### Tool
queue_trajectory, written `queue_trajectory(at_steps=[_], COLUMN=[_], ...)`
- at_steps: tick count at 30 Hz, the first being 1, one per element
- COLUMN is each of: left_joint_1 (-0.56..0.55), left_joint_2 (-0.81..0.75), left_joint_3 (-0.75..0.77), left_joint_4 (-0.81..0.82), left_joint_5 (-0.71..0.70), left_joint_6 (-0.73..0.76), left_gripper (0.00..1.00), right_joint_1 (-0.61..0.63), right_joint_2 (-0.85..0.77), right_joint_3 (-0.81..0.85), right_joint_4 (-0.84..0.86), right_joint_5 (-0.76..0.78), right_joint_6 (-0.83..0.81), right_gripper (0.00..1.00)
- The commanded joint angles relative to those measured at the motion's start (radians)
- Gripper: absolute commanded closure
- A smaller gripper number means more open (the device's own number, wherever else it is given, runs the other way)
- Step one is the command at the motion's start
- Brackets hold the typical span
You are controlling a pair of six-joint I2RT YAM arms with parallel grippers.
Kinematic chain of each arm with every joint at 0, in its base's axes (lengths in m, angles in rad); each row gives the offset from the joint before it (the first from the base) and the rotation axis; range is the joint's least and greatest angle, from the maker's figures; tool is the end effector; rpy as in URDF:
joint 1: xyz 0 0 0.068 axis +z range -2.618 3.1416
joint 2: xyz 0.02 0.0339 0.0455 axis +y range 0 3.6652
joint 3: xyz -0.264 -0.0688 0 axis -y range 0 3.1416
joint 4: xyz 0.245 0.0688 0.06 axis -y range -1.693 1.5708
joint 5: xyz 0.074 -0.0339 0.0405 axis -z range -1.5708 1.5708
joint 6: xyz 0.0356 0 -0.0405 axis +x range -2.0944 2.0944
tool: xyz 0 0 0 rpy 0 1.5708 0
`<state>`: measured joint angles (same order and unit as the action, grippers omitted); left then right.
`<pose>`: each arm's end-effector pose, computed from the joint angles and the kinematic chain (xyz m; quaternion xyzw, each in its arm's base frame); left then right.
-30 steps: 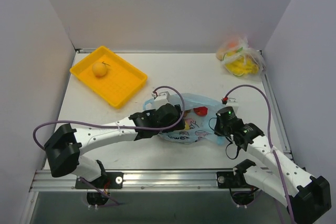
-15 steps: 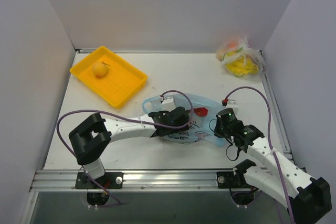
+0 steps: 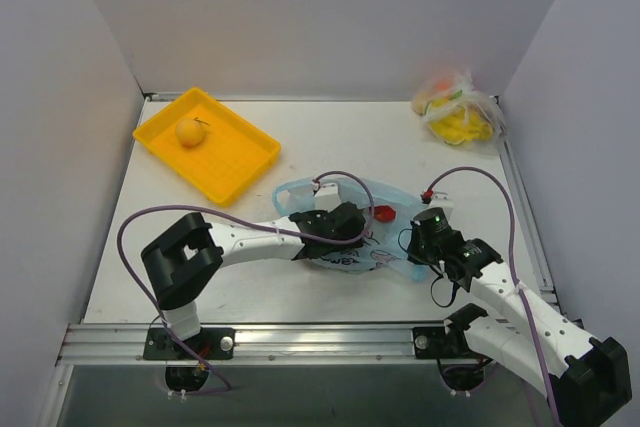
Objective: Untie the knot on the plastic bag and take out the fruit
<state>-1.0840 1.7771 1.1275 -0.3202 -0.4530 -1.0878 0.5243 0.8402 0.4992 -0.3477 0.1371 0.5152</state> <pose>0.1847 -0.3157 0.1841 -0.0682 0.9307 -0.1552 0.3242 0.1575 0.0855 0.2153 0.0251 0.9023 0.1578 0.4004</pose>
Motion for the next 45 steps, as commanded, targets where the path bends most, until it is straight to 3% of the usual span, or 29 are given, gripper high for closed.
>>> queue_trajectory(at_steps=[1, 13, 17, 20, 21, 24, 25, 32, 39, 43, 45], left_joint_1=[0.003, 0.012, 0.068, 0.214, 0.313, 0.470, 0.580, 0.944, 1.078, 1.124, 1.131], left_joint_2=[-0.067, -0.329, -0.430, -0.473, -0.481, -0.493, -0.492, -0.333, -0.064, 0.050, 0.080], left_joint_3=[0.034, 0.072, 0.098, 0.124, 0.126, 0.118, 0.115, 0.081, 0.181, 0.296, 0.321], left_joint_4=[0.055, 0.141, 0.126, 0.064, 0.044, 0.020, 0.017, 0.076, 0.109, 0.081, 0.069], left_joint_5=[-0.001, 0.158, 0.178, 0.224, 0.231, 0.295, 0.312, 0.431, 0.453, 0.479, 0.475], left_joint_6=[0.078, 0.382, 0.446, 0.439, 0.440, 0.430, 0.421, 0.332, 0.305, 0.302, 0.301], left_gripper=[0.39, 0.42, 0.42, 0.42, 0.42, 0.41, 0.41, 0.39, 0.31, 0.19, 0.06], right_joint_1=[-0.003, -0.007, -0.007, -0.009, -0.009, -0.010, -0.010, -0.012, -0.017, -0.020, -0.021], right_joint_2=[-0.004, 0.013, 0.020, 0.023, 0.025, 0.034, 0.034, 0.045, 0.077, 0.091, 0.097], right_joint_3=[-0.002, 0.028, 0.036, 0.036, 0.036, 0.039, 0.041, 0.047, 0.061, 0.065, 0.065], right_joint_4=[0.000, -0.013, -0.013, -0.016, -0.014, -0.014, -0.017, -0.019, -0.019, -0.017, -0.017], right_joint_5=[0.001, 0.041, 0.044, 0.045, 0.044, 0.042, 0.041, 0.044, 0.041, 0.045, 0.047], right_joint_6=[-0.011, -0.023, -0.024, -0.024, -0.026, -0.023, -0.021, -0.021, -0.030, -0.037, -0.037], right_gripper=[0.90, 0.89, 0.89, 0.89, 0.89, 0.89, 0.89, 0.89, 0.89, 0.89, 0.89])
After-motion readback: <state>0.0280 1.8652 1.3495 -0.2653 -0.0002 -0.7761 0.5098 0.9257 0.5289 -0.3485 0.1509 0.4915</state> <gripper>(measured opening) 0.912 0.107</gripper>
